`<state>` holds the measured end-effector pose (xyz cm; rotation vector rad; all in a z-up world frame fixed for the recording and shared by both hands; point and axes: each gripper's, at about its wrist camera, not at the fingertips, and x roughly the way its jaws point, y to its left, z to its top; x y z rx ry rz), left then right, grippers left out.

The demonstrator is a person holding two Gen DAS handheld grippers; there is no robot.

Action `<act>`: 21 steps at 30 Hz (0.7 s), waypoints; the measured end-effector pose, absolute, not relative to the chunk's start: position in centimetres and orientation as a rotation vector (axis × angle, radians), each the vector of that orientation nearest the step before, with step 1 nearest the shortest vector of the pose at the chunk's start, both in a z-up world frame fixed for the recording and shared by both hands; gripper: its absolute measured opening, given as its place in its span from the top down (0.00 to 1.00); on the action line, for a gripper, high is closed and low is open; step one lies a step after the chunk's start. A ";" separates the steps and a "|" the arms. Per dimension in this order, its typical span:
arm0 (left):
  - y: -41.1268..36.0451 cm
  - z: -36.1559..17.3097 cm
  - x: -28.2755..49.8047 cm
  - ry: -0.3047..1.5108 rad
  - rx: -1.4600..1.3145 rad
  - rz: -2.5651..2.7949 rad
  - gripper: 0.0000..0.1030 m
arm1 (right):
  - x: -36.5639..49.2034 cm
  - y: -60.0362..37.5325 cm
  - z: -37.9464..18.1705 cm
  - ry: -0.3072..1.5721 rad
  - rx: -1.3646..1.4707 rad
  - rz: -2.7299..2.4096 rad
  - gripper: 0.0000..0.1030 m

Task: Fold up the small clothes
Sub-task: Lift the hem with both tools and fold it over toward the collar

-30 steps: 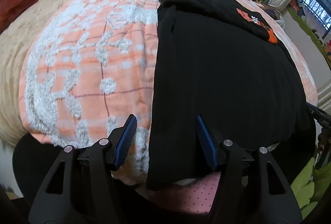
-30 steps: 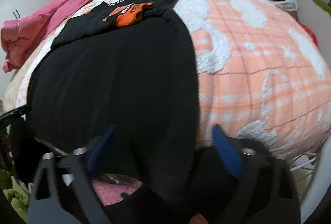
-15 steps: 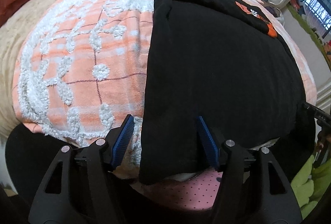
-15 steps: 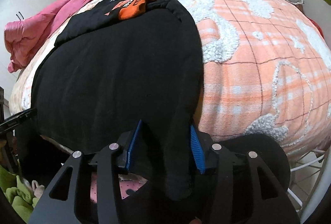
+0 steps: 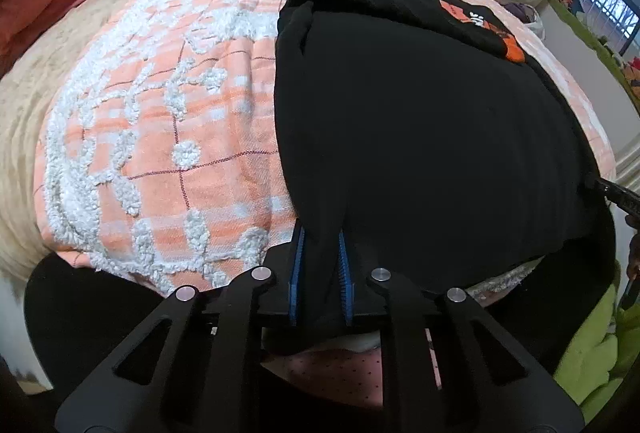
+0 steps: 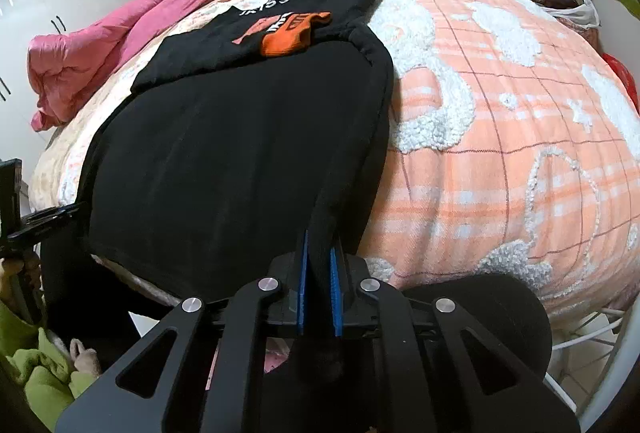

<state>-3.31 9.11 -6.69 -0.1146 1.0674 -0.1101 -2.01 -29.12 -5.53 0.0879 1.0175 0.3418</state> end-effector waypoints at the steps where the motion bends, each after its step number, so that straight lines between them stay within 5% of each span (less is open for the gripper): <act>1: 9.3 -6.5 -3.3 1.065 -0.124 -0.114 0.93 | -2.1 -29.1 -5.3 1.010 0.092 0.348 0.92; 21: 11.0 1.7 0.8 0.845 -0.256 -0.169 0.95 | 1.7 -30.4 3.9 0.715 0.228 0.426 0.92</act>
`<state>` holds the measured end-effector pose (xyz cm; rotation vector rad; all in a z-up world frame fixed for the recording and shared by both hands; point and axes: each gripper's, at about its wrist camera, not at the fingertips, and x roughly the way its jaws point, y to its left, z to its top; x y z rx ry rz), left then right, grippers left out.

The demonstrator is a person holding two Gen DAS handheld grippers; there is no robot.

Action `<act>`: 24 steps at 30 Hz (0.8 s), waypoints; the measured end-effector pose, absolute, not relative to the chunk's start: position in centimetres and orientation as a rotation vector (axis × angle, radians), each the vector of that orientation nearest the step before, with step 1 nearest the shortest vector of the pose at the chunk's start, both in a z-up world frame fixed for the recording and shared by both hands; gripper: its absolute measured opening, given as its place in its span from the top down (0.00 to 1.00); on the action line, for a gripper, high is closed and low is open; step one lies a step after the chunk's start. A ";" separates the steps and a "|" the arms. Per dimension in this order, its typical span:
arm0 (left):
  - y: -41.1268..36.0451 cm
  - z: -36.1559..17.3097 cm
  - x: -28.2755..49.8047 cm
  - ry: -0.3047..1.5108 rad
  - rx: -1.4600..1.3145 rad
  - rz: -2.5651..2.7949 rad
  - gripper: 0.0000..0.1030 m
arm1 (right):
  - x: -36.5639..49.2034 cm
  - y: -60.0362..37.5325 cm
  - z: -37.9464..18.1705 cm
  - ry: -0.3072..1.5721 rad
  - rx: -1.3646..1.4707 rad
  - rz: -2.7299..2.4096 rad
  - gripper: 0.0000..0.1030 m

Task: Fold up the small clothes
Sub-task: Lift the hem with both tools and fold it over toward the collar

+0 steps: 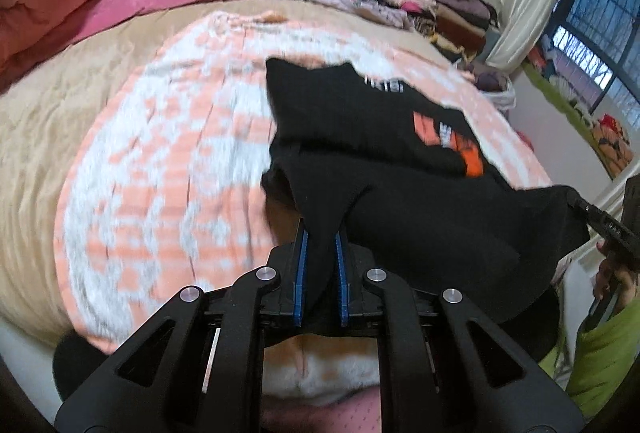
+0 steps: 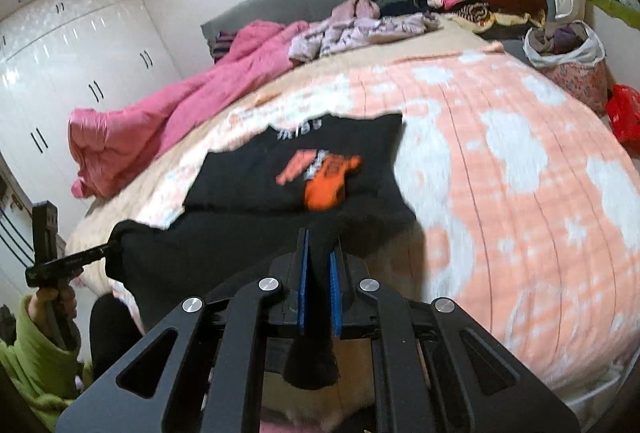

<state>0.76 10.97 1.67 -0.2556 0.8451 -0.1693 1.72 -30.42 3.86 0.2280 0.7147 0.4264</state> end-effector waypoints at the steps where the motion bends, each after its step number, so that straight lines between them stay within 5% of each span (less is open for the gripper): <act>1: 11.0 1.9 1.3 0.839 -0.263 -0.169 0.95 | 2.5 -30.4 4.4 0.698 0.232 0.425 0.92; 24: 13.2 0.1 15.4 0.848 -0.399 -0.041 0.95 | 18.2 -29.9 2.1 0.738 0.250 0.233 0.92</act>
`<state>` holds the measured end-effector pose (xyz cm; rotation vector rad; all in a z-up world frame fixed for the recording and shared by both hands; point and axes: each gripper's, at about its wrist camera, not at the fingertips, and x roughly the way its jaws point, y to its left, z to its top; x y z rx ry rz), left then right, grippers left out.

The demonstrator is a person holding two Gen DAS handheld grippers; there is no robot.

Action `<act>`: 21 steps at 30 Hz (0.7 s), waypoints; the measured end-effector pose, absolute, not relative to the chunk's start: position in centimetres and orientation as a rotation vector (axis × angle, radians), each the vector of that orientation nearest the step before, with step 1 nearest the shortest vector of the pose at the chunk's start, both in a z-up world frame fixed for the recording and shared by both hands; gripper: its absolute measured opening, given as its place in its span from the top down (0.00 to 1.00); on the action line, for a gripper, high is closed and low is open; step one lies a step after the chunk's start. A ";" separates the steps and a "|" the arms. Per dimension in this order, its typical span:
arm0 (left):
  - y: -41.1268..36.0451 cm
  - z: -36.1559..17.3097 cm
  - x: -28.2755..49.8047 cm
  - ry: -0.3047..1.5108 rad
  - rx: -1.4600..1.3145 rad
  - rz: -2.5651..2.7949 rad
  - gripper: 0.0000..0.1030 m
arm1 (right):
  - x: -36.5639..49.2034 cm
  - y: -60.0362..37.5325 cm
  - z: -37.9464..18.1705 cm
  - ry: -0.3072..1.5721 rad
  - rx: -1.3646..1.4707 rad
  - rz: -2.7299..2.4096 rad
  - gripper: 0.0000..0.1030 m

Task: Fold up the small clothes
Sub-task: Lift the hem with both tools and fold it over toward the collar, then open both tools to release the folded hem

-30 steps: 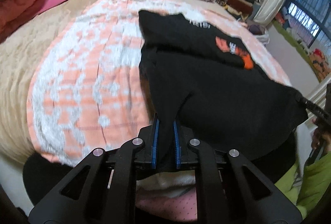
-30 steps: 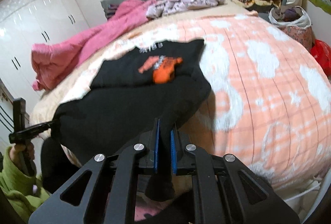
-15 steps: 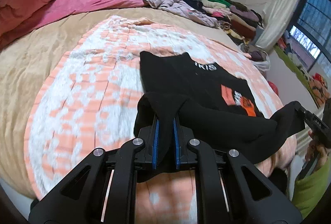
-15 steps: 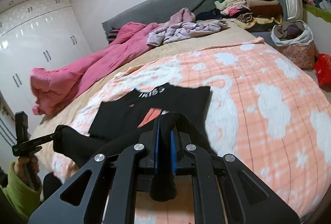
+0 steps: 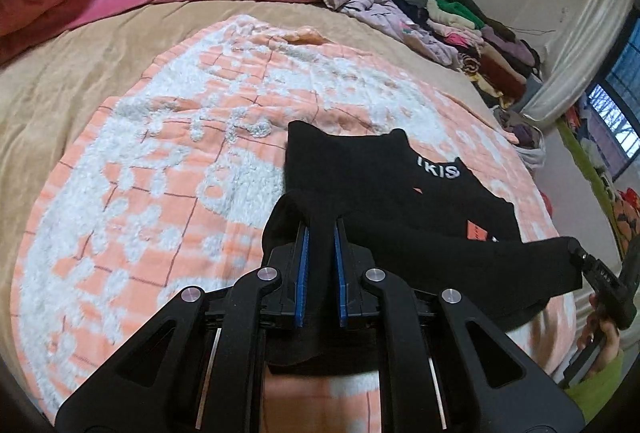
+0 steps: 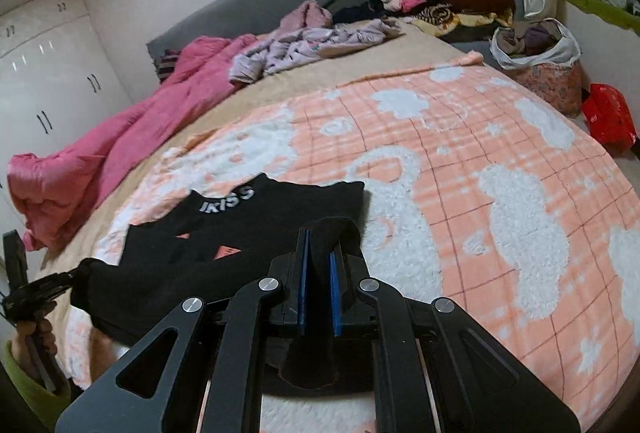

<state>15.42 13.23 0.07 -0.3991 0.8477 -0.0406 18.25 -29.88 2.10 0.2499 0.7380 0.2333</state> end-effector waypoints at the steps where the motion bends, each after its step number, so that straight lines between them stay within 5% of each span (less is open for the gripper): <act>1: 13.2 -0.1 15.6 0.854 -0.395 -0.036 0.95 | 18.7 -29.8 1.7 0.749 0.250 0.229 0.92; 6: 13.3 -0.8 16.6 0.867 -0.399 -0.027 0.92 | 20.0 -29.6 0.4 0.793 0.243 0.211 0.87; 8: 13.4 -0.4 16.4 0.849 -0.400 -0.027 0.82 | 20.1 -29.5 0.1 0.801 0.246 0.214 0.72; 10: 13.4 0.3 16.0 0.823 -0.380 -0.017 0.70 | 19.6 -29.2 0.2 0.792 0.247 0.226 0.46; 12: 13.3 1.1 15.5 0.801 -0.370 -0.020 0.69 | 19.0 -29.0 0.6 0.764 0.216 0.196 0.37; 21: 11.3 3.4 11.8 0.724 -0.246 -0.041 0.67 | 14.6 -27.9 1.9 0.687 0.141 0.213 0.37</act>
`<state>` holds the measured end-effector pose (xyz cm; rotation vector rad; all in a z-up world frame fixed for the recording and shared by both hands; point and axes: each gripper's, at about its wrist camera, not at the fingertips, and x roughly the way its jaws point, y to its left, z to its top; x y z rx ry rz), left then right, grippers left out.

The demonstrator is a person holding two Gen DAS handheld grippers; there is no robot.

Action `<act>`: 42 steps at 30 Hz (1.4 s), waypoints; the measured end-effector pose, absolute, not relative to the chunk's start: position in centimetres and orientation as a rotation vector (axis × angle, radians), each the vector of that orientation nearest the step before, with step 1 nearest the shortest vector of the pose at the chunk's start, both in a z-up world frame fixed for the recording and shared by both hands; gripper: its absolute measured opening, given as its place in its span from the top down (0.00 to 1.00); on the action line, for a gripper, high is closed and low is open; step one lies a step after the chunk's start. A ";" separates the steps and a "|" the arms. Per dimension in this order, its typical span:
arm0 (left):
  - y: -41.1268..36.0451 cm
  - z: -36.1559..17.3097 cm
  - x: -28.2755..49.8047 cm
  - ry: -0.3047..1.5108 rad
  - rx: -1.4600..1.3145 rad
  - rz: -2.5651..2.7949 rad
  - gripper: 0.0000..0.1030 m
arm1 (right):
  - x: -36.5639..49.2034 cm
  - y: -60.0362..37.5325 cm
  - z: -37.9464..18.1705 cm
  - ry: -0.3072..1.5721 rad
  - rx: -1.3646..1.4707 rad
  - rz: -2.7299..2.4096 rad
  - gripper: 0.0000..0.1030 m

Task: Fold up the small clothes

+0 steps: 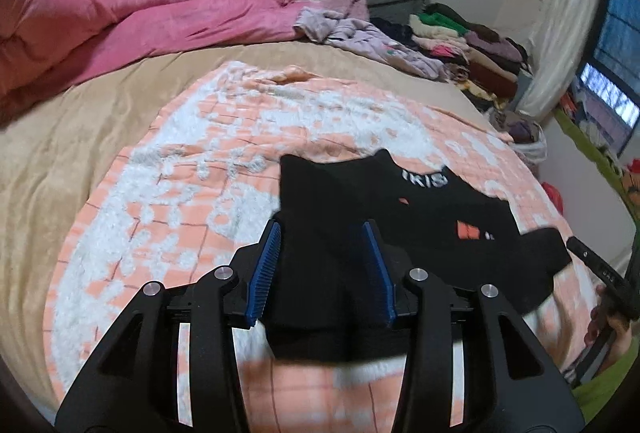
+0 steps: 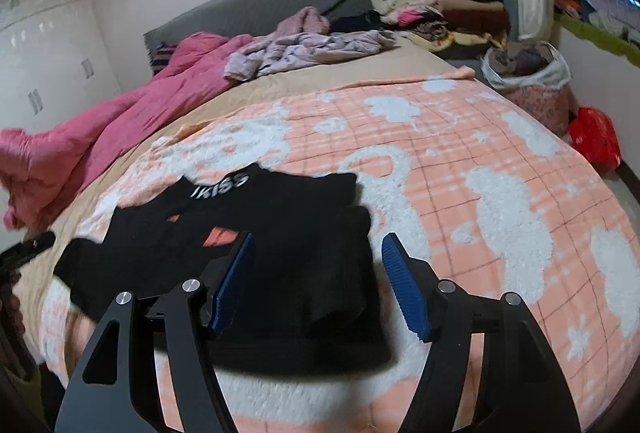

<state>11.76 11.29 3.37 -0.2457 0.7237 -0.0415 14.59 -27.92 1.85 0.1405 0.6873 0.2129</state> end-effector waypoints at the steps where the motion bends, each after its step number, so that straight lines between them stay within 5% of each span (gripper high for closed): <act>1: 10.8 3.3 11.2 0.726 -0.226 -0.048 0.67 | 14.1 -27.6 1.8 0.687 0.129 0.227 0.37; 5: 9.4 2.3 9.7 0.751 -0.200 -0.086 0.69 | 12.5 -25.9 1.2 0.722 0.081 0.302 0.42; 9: 8.2 0.5 8.4 0.796 -0.126 -0.102 0.83 | 11.5 -24.7 0.4 0.761 0.042 0.344 0.67; 14: 8.1 -2.5 7.8 0.861 -0.069 -0.072 0.89 | 10.7 -23.2 -1.2 0.804 -0.026 0.364 0.73; 42: 8.0 -2.5 18.0 0.831 -0.129 -0.020 0.90 | 21.0 -21.1 -3.5 0.838 -0.068 0.299 0.74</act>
